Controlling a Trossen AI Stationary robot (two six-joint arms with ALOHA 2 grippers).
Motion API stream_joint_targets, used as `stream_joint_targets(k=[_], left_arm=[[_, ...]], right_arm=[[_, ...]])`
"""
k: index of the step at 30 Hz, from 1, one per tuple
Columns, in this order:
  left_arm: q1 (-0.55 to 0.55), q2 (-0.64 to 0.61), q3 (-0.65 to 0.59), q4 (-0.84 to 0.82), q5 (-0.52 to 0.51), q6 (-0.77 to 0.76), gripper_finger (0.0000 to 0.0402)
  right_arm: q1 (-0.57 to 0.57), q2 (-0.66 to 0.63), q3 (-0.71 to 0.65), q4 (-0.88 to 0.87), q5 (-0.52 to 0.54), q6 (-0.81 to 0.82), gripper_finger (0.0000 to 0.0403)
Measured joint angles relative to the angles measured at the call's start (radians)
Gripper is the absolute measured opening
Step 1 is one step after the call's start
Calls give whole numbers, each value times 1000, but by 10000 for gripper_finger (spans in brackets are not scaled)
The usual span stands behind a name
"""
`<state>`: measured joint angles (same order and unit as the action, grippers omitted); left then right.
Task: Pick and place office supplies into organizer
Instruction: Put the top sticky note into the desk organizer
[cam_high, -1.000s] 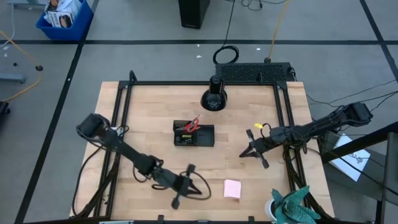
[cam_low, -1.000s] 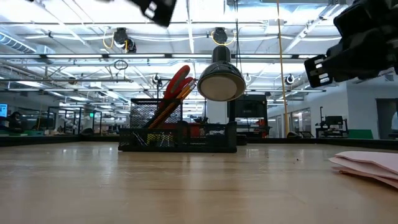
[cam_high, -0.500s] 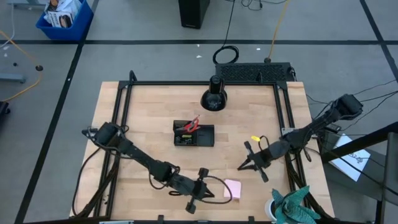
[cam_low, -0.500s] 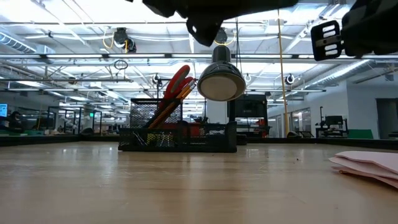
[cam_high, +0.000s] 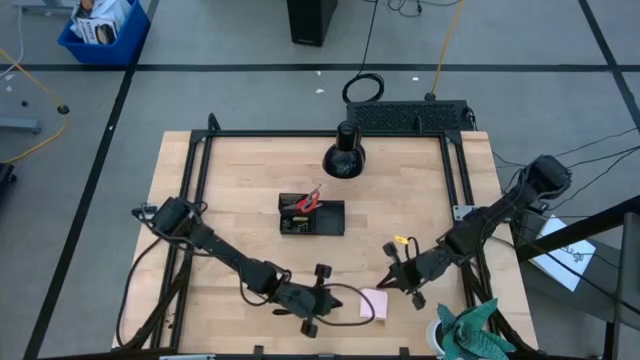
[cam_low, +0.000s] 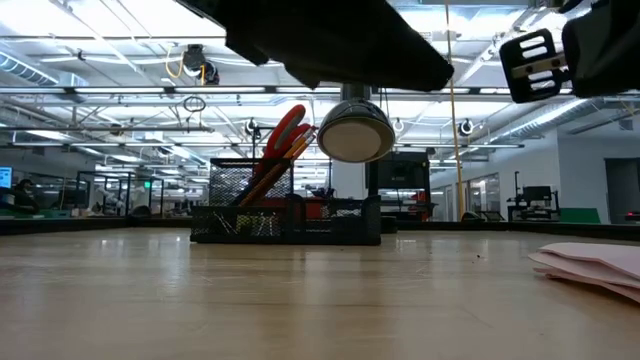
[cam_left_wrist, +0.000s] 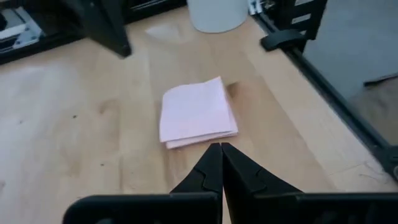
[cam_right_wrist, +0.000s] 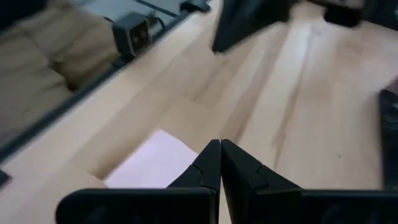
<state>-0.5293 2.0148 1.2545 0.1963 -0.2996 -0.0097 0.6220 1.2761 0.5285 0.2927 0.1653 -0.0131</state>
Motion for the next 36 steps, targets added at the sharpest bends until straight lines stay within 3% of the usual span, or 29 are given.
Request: stream_joint_targets(k=[2, 6, 10, 21, 36], left_arm=[[-4, -1, 0, -8, 22, -7, 2], [13, 5, 0, -24, 200, -74, 2], [37, 33, -2, -37, 224, -96, 4], [66, 35, -1, 32, 263, -97, 8], [66, 35, -1, 45, 170, -98, 17]], right_arm=[[26, 15, 0, -8, 66, -4, 4], [74, 53, 41, -120, 148, 28, 4], [91, 109, 136, -267, 143, 91, 4], [100, 237, 316, -593, -90, 281, 4], [96, 360, 316, -519, -222, 343, 4]])
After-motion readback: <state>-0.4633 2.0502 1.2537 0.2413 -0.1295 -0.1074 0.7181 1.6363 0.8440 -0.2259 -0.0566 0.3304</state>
